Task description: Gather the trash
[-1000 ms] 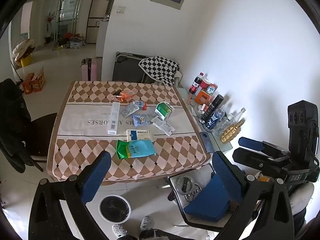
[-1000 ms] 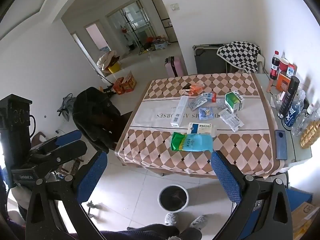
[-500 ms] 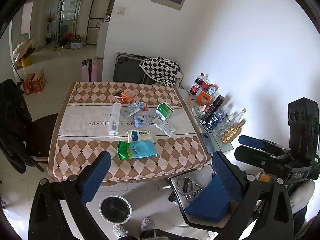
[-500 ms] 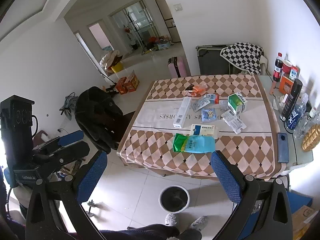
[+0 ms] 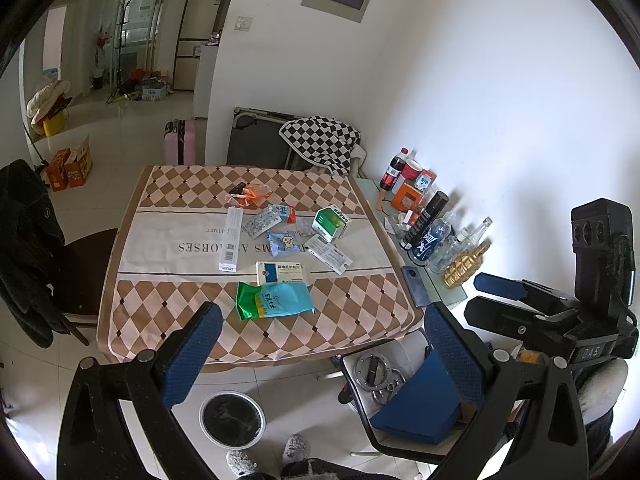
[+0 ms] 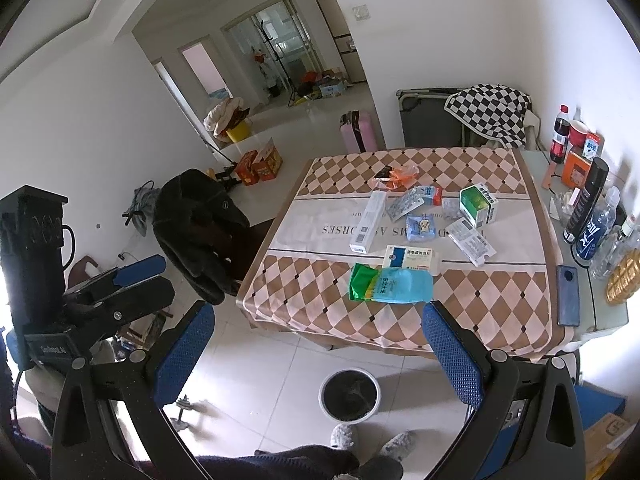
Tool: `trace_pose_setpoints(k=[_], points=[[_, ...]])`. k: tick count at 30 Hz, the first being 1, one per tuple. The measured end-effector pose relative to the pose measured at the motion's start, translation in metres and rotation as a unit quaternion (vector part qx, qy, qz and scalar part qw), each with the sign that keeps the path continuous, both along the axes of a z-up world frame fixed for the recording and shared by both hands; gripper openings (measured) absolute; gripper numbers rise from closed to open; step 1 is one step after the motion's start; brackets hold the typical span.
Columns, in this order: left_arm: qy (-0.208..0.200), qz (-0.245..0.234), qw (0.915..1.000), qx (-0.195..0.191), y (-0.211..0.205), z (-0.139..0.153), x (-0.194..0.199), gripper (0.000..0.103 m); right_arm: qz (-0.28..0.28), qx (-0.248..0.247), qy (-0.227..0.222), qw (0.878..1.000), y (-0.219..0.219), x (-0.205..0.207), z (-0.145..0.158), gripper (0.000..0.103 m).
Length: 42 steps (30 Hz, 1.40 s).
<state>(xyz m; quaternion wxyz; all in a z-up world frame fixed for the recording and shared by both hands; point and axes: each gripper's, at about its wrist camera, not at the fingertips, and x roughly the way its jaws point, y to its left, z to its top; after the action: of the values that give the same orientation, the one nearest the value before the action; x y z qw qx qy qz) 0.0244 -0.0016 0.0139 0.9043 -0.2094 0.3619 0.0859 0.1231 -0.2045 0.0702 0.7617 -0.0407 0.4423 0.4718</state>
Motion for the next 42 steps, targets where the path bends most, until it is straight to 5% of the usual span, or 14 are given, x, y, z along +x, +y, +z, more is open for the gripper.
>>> trace_pose_setpoints(k=[42], points=[[-0.004, 0.0, 1.0, -0.001, -0.001, -0.007, -0.022, 0.103, -0.001, -0.001, -0.001, 1.0, 0.005, -0.001, -0.001, 0.103]])
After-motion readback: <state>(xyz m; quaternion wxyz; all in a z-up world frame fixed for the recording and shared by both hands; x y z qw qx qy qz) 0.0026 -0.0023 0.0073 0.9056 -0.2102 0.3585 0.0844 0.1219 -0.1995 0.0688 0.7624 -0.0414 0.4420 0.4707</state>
